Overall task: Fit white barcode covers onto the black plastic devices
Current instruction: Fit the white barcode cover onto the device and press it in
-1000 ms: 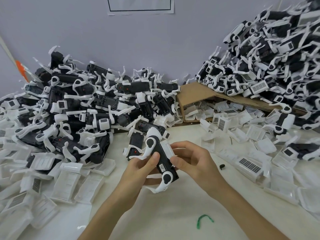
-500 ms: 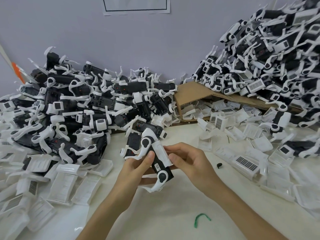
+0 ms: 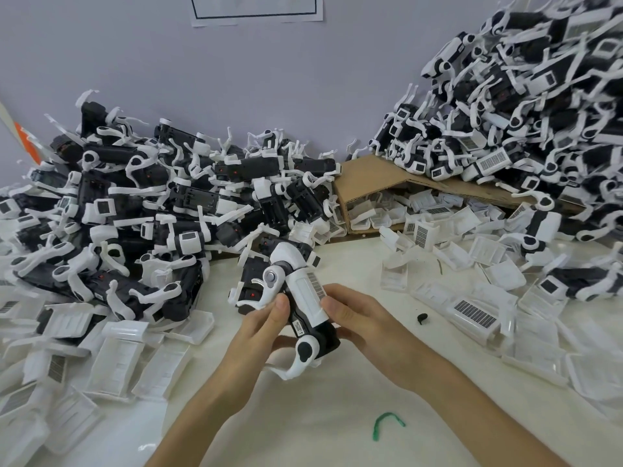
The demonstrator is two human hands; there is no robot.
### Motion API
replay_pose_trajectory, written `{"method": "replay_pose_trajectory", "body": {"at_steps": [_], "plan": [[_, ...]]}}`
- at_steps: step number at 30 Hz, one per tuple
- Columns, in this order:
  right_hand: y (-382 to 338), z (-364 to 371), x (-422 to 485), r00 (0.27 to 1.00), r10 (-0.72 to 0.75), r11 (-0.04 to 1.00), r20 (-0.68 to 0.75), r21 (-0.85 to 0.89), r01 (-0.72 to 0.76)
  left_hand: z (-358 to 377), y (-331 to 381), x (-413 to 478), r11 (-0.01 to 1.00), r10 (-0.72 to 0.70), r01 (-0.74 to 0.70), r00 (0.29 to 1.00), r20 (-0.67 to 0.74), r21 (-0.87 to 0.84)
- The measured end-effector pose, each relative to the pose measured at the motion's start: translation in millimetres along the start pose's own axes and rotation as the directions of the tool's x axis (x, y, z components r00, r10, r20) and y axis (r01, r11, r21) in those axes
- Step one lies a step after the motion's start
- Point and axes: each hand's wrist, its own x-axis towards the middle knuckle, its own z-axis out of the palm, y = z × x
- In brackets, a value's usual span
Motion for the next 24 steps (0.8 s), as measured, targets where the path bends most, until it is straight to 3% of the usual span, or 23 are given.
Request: {"method": "replay_pose_trajectory", "body": {"at_steps": [4,8,16,24], "plan": [[3.1,2.6,-1.0,0.992,0.025,0.999,0.124,0.034,-0.03,-0.1,-2.7,0.9,0.997,0.051,-0.051,0.999,-0.011,0.054],[4.9,1.8,0.2,0.988,0.043,0.996,0.148,0.074,-0.055,-2.0,-4.3,1.9,0.996,0.044,-0.042,0.999,-0.016,0.081],[2.3,2.7,0.1,0.987,0.051,0.99,0.155,0.121,-0.07,-7.6,-5.6,3.1,1.0,0.013,-0.013,0.999,-0.029,-0.026],[-1.3,4.7,-1.5,0.986,0.037,0.997,0.16,0.054,-0.046,-7.3,2.5,-0.4,0.989,0.059,-0.042,0.991,0.118,-0.145]]}}
